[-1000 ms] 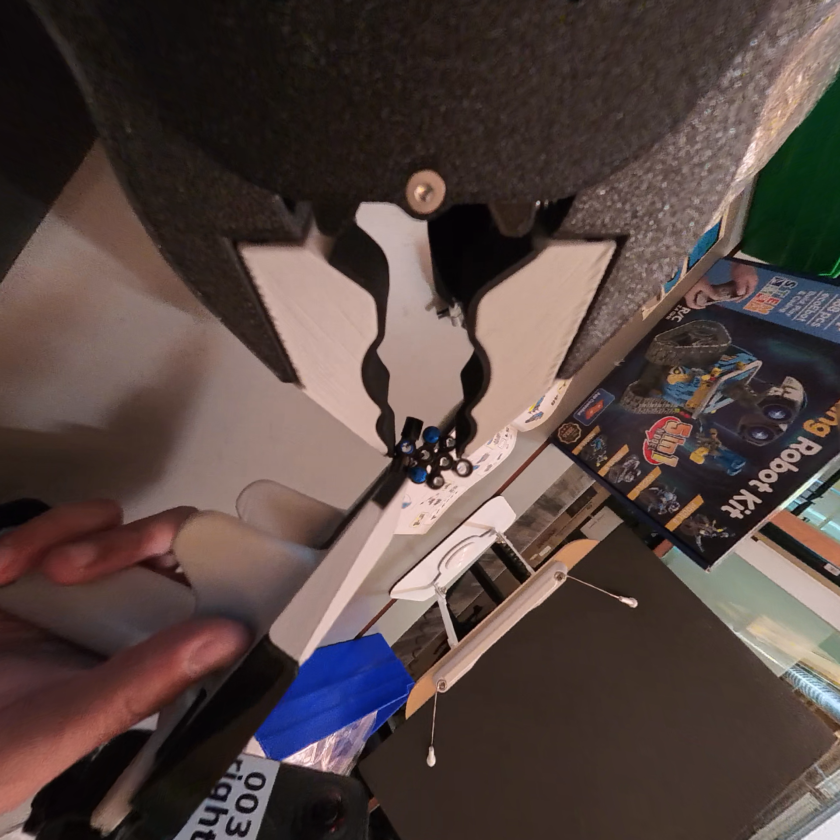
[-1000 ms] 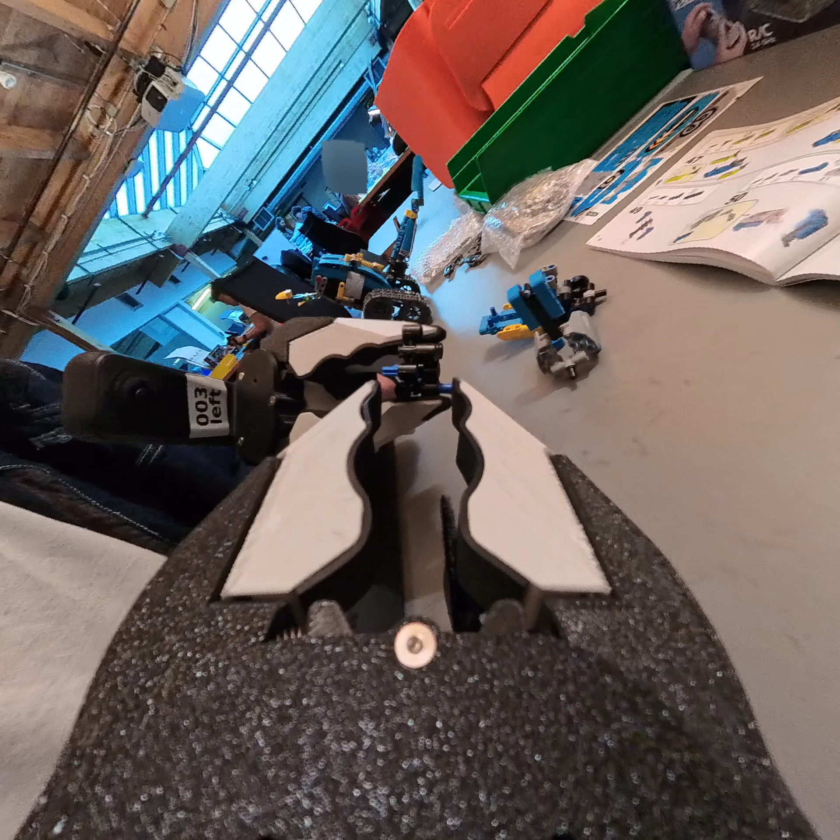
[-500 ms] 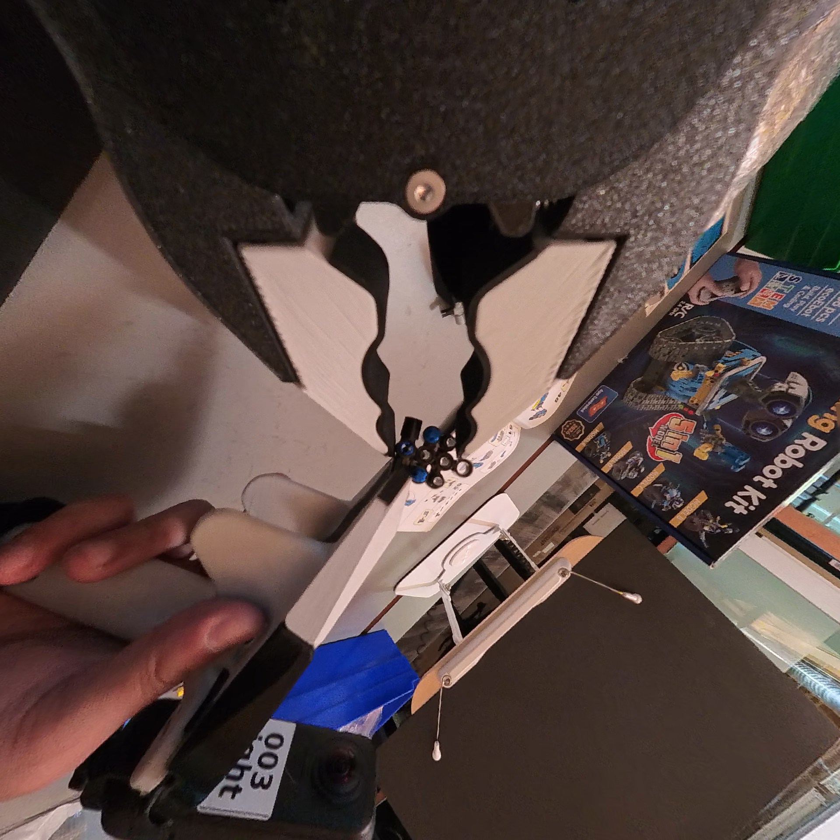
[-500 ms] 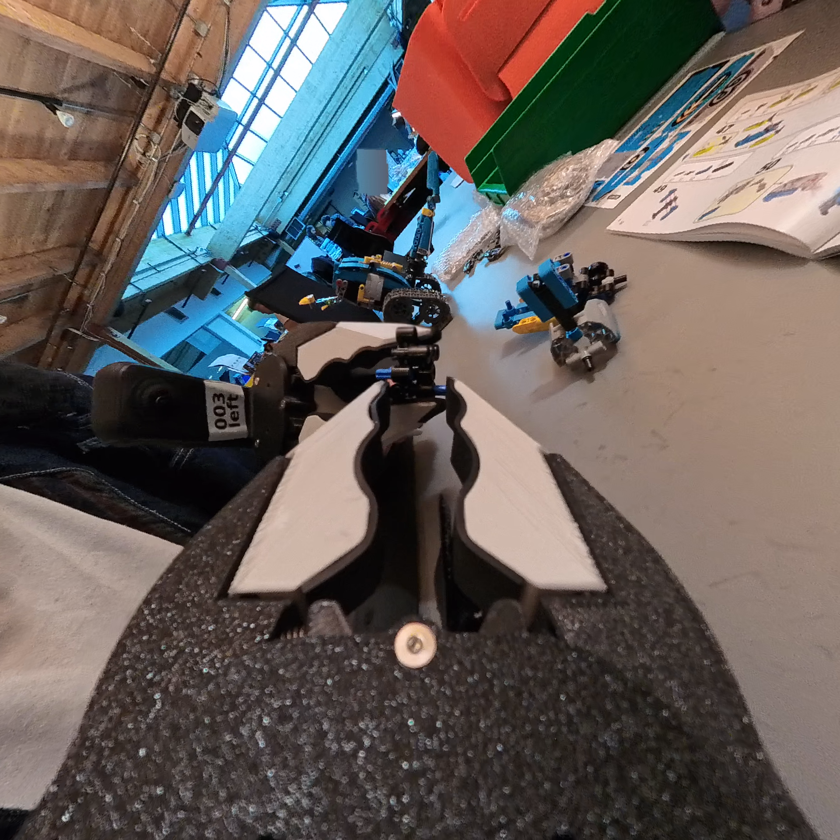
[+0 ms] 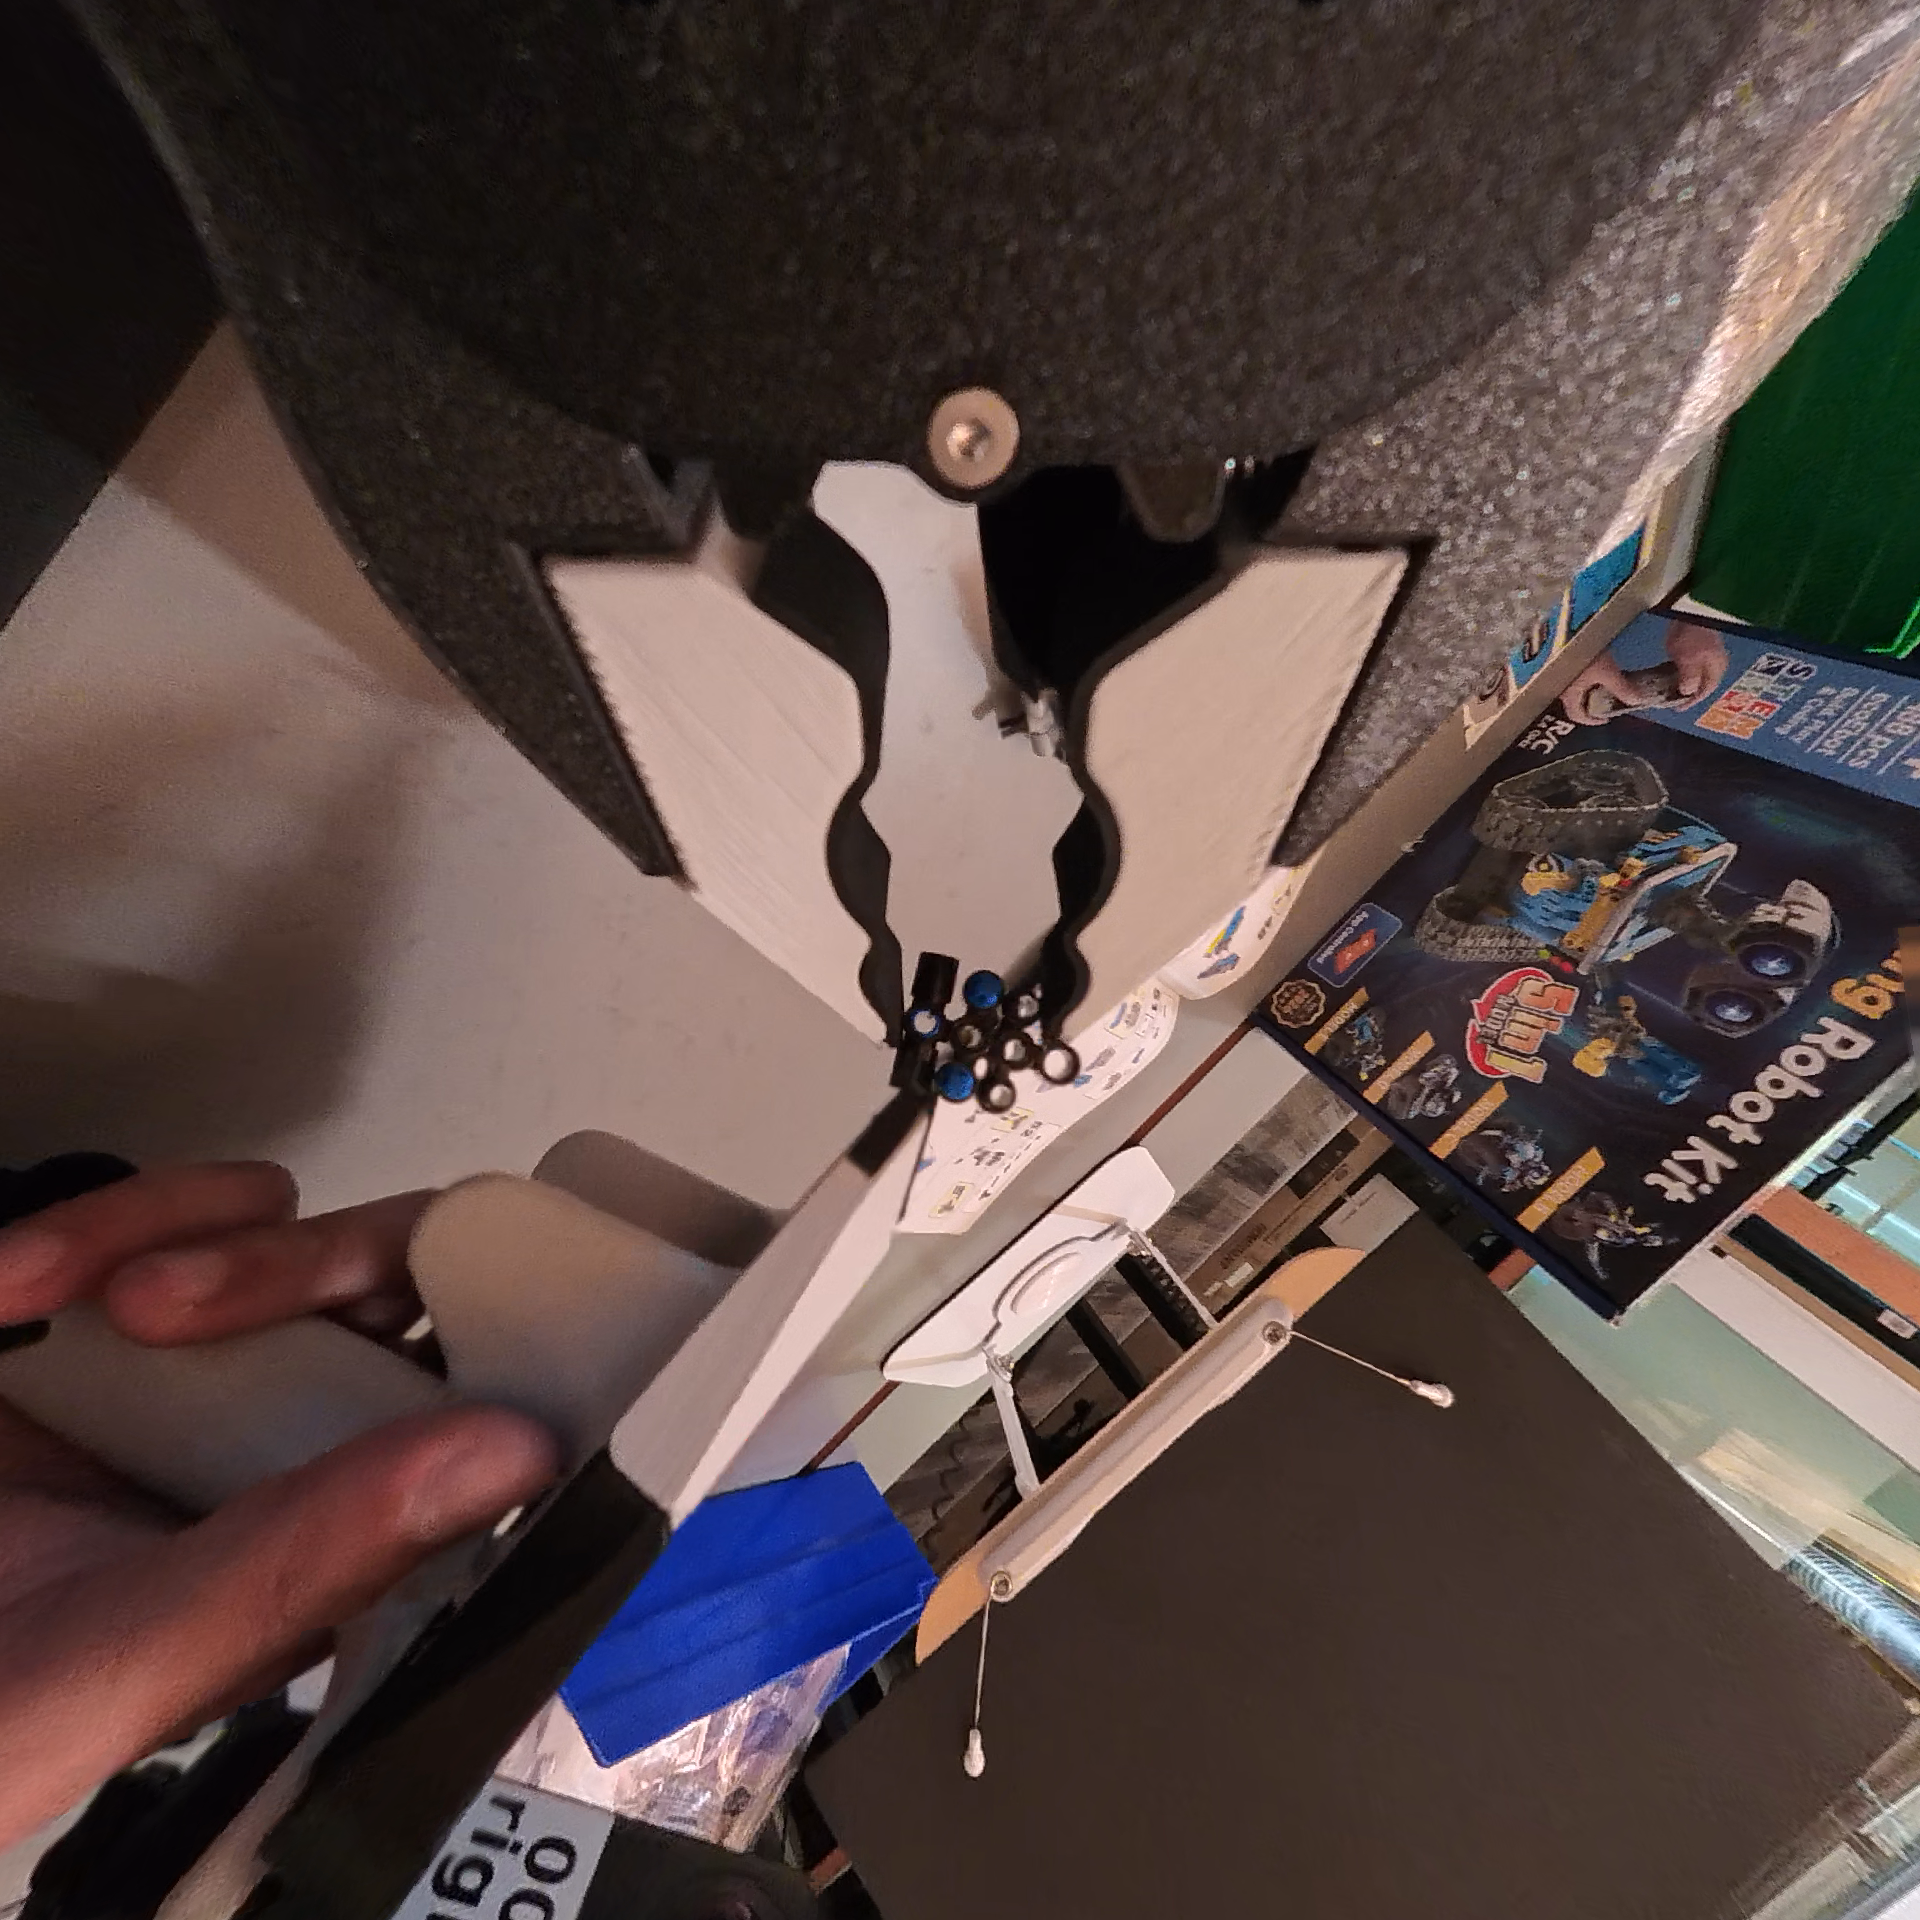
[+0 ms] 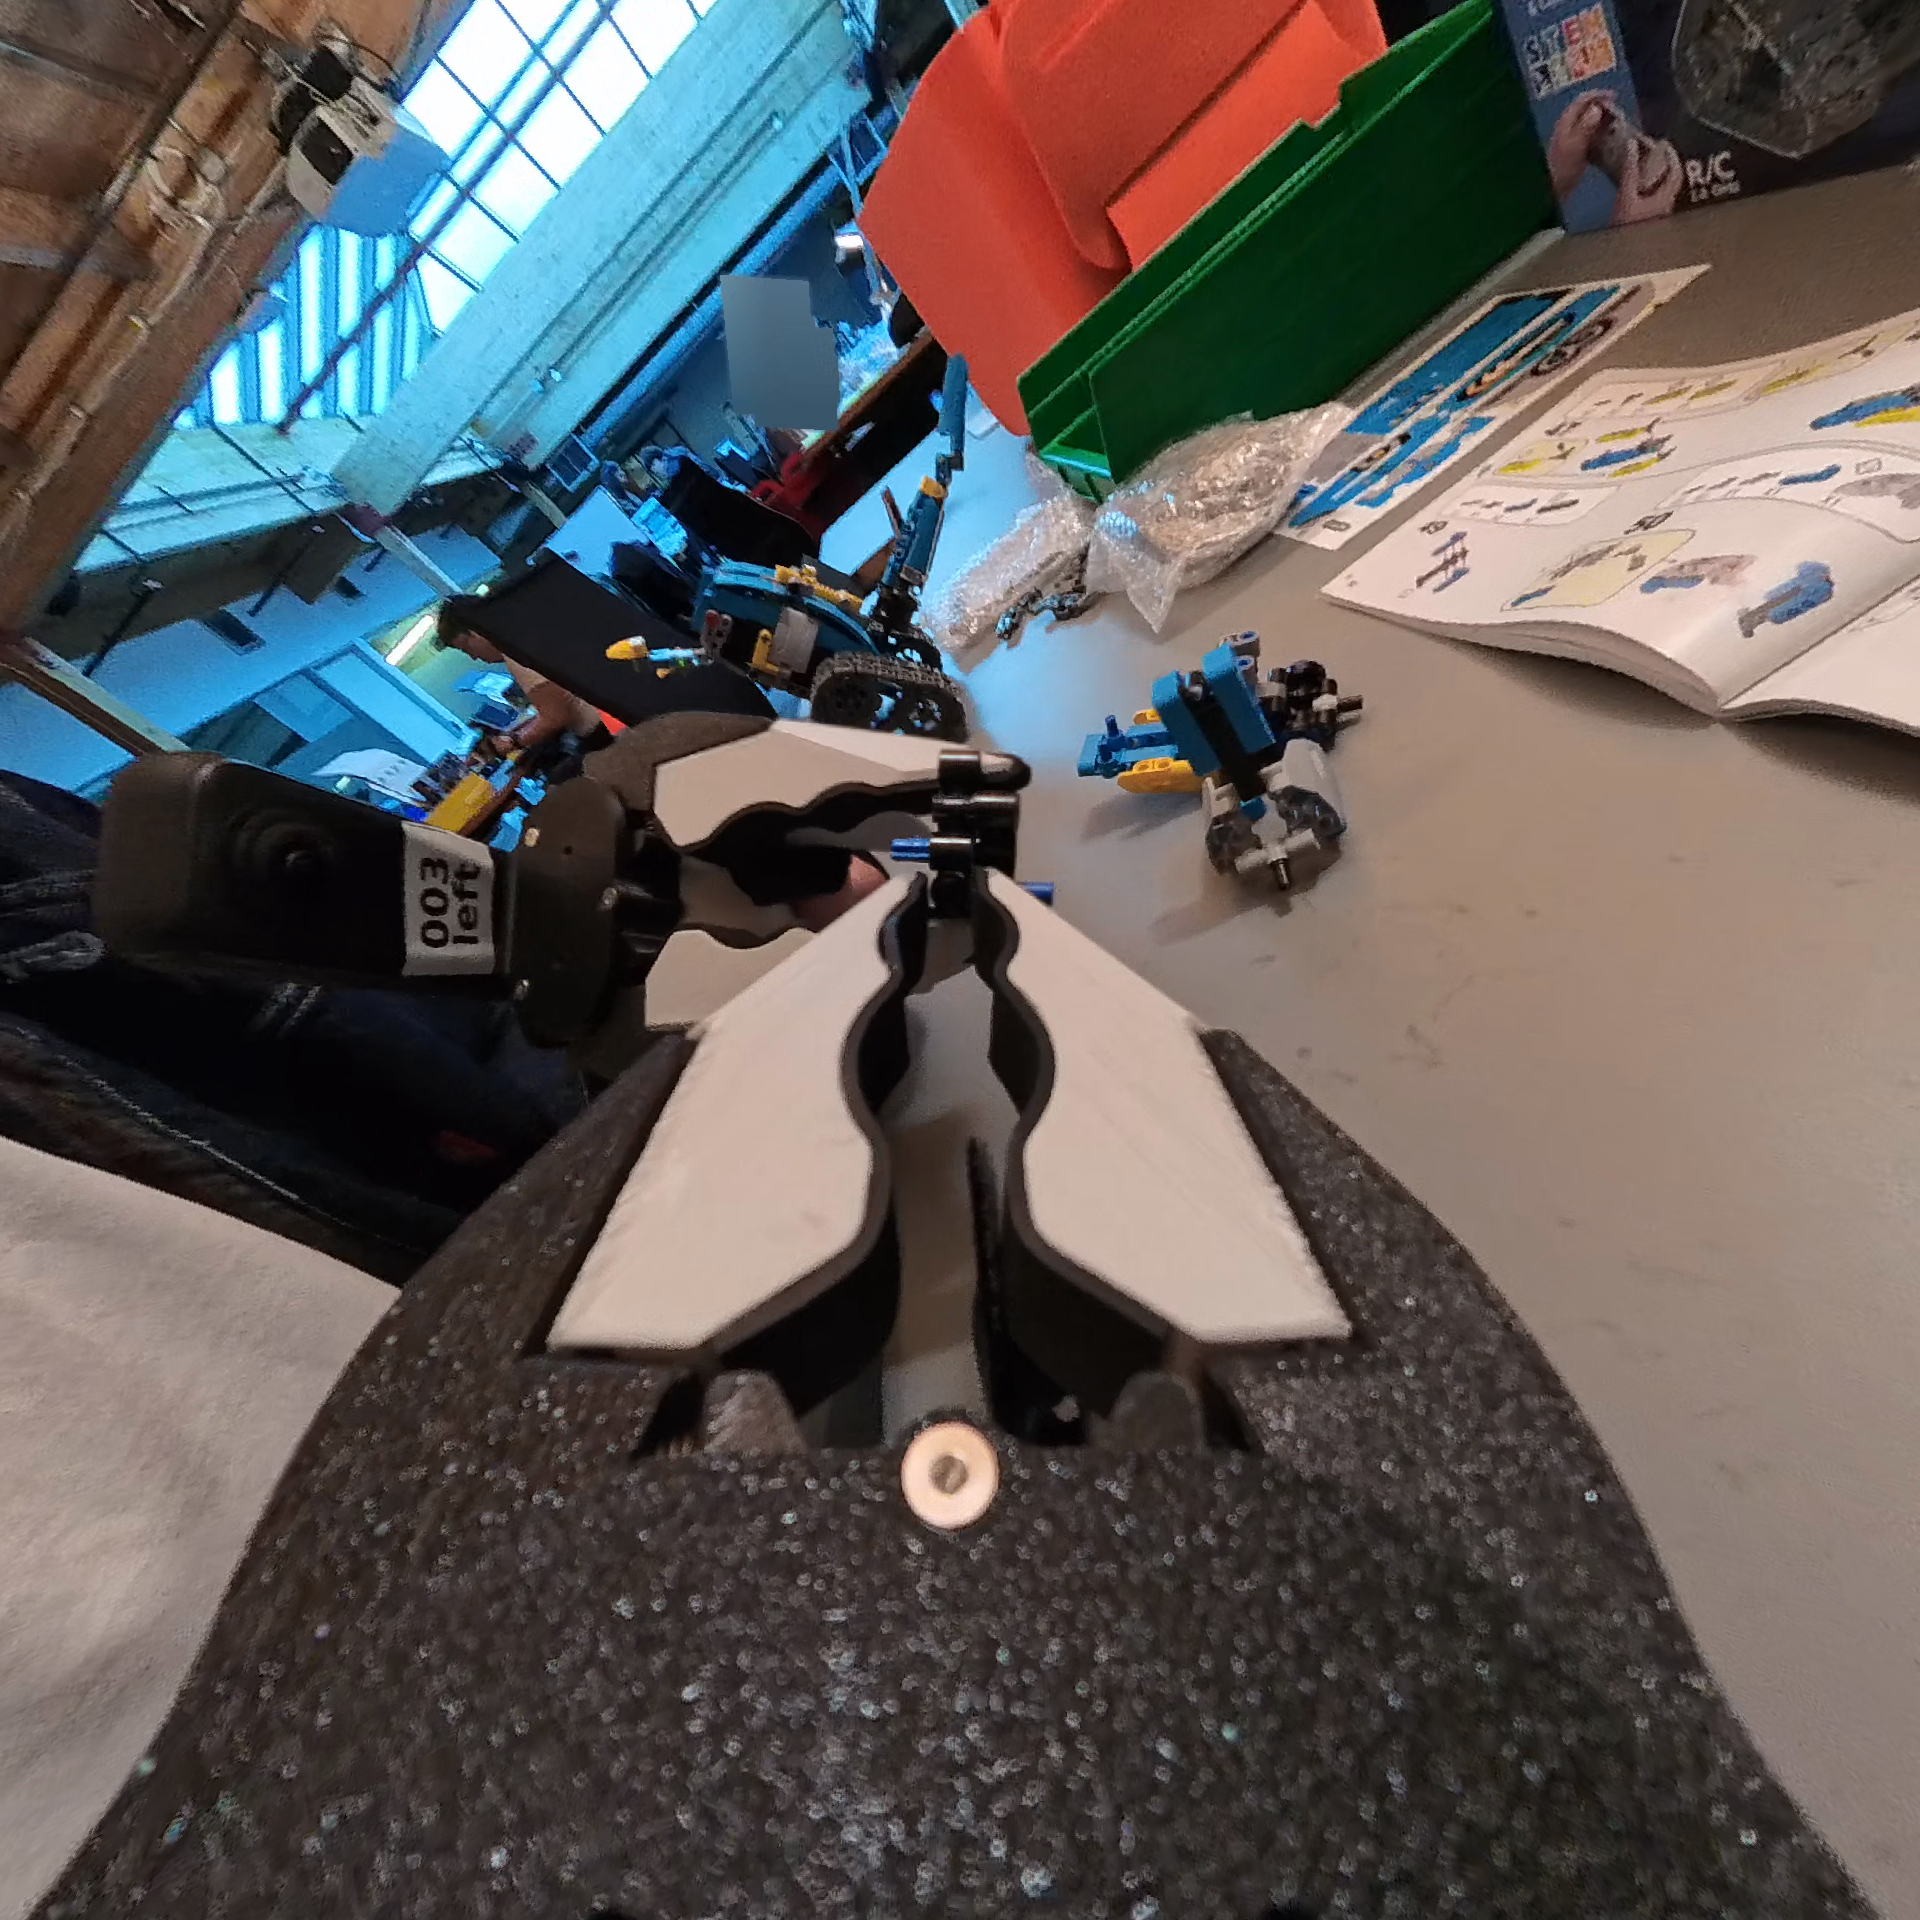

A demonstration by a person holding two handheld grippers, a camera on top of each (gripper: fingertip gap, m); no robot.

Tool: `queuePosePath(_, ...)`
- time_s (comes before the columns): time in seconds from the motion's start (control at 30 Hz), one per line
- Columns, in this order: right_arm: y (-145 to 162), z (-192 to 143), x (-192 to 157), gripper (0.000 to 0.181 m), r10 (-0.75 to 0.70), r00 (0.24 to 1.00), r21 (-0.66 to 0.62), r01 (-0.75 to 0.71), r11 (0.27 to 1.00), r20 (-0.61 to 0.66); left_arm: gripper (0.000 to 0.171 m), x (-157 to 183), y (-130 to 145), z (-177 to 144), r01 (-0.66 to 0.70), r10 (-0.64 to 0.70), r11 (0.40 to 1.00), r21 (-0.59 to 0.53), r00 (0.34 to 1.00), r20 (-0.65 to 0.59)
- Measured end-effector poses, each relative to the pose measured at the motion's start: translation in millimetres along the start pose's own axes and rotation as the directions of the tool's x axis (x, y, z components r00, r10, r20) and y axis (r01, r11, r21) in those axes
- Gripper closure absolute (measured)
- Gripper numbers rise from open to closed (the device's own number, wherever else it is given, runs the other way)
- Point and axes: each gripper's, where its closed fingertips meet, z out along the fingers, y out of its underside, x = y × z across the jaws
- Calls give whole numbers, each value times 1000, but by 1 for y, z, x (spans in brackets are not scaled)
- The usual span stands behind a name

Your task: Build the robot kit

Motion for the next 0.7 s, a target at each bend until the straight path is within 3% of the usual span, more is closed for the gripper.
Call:
queuePosePath(0.13,-15,-6,1,148,96,993,84,-102,991,70,146,-5,-12,-7,71,-71,994,81,997,-12)
queuePosePath(0.27,-6,4,-17,127,242,943,23,-254,967,230,145,-4,-22,-12,99,-95,986,137,995,-31)
queuePosePath(0.37,-14,0,-34,137,374,830,-4,-409,912,413,145,-5,-28,-16,155,-145,970,185,987,-66)
queuePosePath(0.47,-20,-7,-35,155,421,771,-11,-473,881,477,146,-3,-33,-19,203,-182,955,215,977,-114)
queuePosePath(0.53,-17,-7,-31,174,421,786,-12,-467,884,454,146,0,-36,-20,188,-164,955,230,979,-119)
queuePosePath(0.6,-16,-7,-30,175,411,800,-11,-452,892,437,146,1,-35,-19,177,-154,958,224,982,-113)
queuePosePath(0.7,-15,-8,-18,175,324,890,39,-355,934,319,148,2,-20,-8,202,-186,969,139,975,-120)
